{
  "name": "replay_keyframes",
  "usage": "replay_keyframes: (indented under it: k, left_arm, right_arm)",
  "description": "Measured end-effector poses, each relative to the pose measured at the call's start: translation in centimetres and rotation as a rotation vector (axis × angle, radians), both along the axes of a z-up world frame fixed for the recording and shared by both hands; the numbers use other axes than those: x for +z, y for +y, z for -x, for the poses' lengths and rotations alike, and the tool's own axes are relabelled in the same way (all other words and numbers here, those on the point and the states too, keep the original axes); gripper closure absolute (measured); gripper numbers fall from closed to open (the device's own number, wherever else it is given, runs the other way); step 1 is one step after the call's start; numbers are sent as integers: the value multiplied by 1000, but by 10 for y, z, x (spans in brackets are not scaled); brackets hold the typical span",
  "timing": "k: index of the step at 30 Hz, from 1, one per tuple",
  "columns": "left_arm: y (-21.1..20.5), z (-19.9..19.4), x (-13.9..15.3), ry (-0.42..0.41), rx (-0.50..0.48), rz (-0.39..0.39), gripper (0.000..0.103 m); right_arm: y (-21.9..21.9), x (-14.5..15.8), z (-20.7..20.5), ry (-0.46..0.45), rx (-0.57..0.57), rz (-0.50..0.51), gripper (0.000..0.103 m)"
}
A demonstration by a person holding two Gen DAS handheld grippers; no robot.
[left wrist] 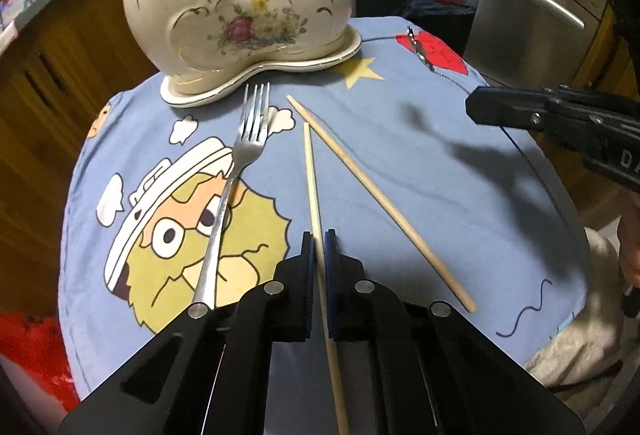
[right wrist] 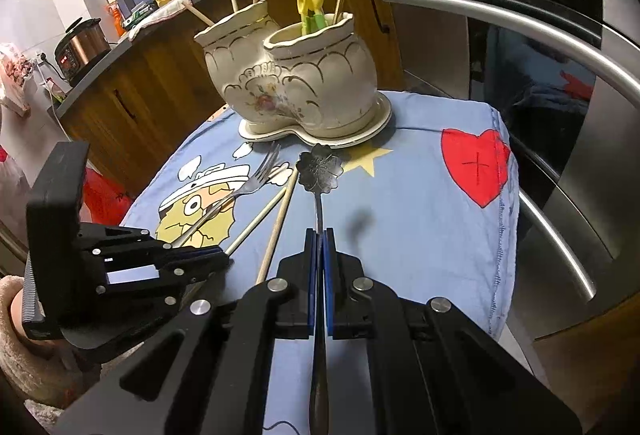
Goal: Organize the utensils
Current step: 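Grasp the silver flower spoon with the right tool while the left tool grasps a wooden chopstick, then lift the chopstick toward the holder with the left tool while the right tool lifts the flower spoon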
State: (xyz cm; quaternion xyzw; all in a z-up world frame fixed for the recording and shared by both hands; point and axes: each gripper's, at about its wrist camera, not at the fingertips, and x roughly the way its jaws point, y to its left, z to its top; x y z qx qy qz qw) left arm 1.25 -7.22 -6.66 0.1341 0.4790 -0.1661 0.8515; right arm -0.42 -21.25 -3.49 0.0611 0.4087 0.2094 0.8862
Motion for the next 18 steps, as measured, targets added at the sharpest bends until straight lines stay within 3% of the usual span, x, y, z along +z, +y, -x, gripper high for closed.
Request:
replay_keyframes:
  k: [9, 15, 18]
  left_arm:
    - [2, 6, 2, -41, -19, 9, 98]
    - [21, 15, 31, -125, -22, 71, 98]
    - [33, 18, 58, -205, -26, 151, 98]
  right_arm:
    - [1, 12, 5, -47, 7, -15, 100]
    - [0, 31, 2, -121, -11, -44, 100]
    - [1, 45, -3, -179, -22, -56, 100]
